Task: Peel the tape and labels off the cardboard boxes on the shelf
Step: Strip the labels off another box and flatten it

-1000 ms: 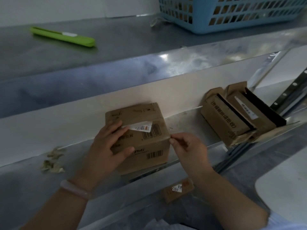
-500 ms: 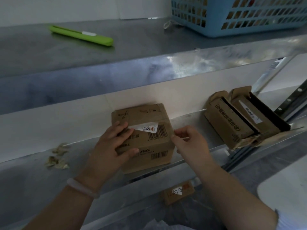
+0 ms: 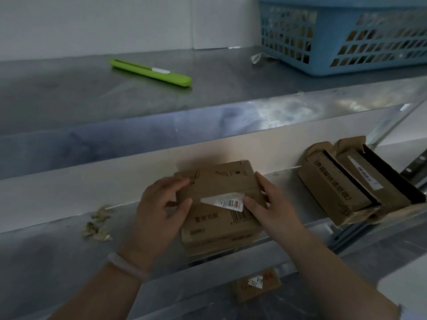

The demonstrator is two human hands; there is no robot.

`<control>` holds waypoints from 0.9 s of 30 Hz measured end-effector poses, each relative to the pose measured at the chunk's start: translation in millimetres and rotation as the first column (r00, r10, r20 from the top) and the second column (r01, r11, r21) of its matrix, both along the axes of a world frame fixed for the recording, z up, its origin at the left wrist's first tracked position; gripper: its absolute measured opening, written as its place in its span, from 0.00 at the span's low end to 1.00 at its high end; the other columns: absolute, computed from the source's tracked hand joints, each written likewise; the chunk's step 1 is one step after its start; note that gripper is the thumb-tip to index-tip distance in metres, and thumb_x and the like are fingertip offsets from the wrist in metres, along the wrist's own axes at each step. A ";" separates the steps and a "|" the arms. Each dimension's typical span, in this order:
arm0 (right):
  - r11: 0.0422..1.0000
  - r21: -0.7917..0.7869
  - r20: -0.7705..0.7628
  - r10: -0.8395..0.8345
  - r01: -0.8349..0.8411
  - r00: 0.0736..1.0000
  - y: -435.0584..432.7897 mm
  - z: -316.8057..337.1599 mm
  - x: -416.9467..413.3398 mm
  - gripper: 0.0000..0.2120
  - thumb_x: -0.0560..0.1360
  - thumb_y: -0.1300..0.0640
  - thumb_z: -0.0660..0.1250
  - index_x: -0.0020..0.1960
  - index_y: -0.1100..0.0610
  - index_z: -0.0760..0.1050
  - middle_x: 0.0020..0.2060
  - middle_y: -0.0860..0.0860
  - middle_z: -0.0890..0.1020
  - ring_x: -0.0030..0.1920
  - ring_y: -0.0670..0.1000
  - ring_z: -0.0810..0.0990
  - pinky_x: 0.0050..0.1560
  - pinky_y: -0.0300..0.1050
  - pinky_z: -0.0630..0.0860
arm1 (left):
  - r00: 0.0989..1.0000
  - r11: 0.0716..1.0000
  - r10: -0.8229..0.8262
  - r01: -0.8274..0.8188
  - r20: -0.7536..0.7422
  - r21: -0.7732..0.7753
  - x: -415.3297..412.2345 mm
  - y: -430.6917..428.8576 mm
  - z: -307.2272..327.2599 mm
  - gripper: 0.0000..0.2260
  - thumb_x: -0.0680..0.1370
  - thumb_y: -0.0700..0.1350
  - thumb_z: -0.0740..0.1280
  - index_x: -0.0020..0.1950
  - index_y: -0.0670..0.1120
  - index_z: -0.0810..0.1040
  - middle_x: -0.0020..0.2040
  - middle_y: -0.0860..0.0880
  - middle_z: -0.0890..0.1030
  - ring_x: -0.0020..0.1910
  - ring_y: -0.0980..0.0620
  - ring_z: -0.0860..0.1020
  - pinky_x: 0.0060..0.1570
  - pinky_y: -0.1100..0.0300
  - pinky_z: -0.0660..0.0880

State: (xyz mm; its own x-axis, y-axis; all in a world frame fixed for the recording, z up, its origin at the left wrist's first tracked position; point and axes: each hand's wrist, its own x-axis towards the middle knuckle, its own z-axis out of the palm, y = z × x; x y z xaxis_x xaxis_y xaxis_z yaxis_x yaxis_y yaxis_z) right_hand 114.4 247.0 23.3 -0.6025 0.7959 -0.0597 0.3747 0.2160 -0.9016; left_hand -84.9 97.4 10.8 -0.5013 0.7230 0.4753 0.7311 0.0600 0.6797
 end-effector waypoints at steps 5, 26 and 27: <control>0.997 -0.006 0.025 0.078 -0.078 0.997 9.4 1.0 1.7 0.30 0.76 0.48 0.68 0.75 0.42 0.61 0.61 0.38 0.73 0.59 0.41 0.73 0.49 0.25 0.72 | 0.798 0.985 0.016 0.091 0.602 -0.146 -13.7 4.7 3.5 0.22 0.74 0.48 0.72 0.66 0.59 0.70 0.65 0.57 0.74 0.64 0.57 0.72 0.65 0.55 0.70; 0.677 0.257 0.456 0.544 -0.690 0.704 22.3 25.1 -6.0 0.32 0.71 0.39 0.69 0.72 0.35 0.62 0.76 0.37 0.51 0.76 0.39 0.40 0.74 0.41 0.43 | 0.928 0.945 -0.212 0.116 -0.305 -0.305 -21.3 20.8 0.4 0.23 0.77 0.60 0.57 0.71 0.56 0.71 0.76 0.49 0.61 0.75 0.49 0.58 0.73 0.53 0.56; 0.682 0.261 0.457 0.535 -0.683 0.710 23.1 25.7 -6.1 0.32 0.69 0.38 0.70 0.70 0.33 0.62 0.75 0.36 0.50 0.76 0.40 0.40 0.73 0.41 0.42 | 0.901 0.916 -0.266 0.125 -0.344 -0.381 -22.0 23.4 4.8 0.24 0.77 0.61 0.55 0.71 0.56 0.70 0.76 0.49 0.62 0.74 0.47 0.59 0.73 0.49 0.57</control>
State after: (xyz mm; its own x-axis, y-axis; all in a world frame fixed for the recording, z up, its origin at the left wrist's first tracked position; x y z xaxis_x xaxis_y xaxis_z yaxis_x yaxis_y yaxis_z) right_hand 108.3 270.0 49.0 -0.9609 0.2502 -0.1183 0.2738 0.7969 -0.5385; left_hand -106.9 120.8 15.7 -0.1628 0.9385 0.3043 0.9488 0.0643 0.3092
